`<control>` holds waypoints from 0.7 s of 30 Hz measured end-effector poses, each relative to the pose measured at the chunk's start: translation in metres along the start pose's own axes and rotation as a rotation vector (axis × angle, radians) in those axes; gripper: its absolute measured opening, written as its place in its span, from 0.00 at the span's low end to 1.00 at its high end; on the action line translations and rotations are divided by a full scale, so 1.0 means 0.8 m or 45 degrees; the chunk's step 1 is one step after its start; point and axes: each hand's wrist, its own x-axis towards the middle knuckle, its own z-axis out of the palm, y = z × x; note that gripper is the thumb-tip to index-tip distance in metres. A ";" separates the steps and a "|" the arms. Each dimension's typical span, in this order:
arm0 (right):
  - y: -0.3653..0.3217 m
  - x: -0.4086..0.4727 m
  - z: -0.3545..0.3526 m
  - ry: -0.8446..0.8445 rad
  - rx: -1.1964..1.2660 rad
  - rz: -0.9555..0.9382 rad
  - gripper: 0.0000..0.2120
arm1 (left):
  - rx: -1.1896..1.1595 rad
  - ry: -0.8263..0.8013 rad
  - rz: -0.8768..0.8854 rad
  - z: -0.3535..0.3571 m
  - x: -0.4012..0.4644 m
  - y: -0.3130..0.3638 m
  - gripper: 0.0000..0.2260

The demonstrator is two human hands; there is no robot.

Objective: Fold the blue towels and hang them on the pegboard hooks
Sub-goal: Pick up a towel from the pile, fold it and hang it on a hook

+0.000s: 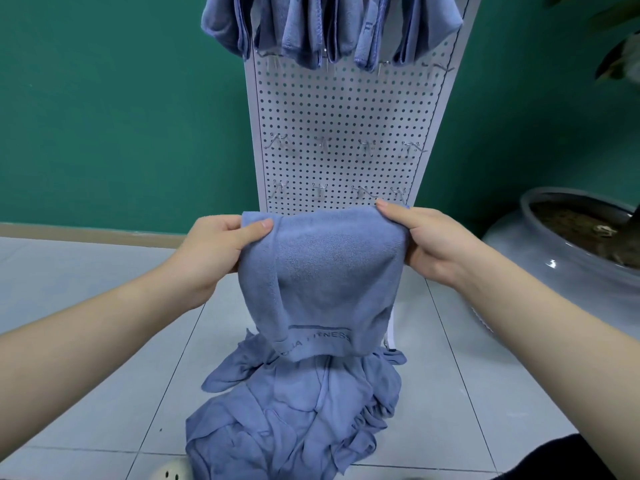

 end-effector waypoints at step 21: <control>0.000 0.019 -0.042 -0.056 0.063 0.043 0.11 | -0.322 -0.014 -0.127 -0.037 0.013 -0.003 0.12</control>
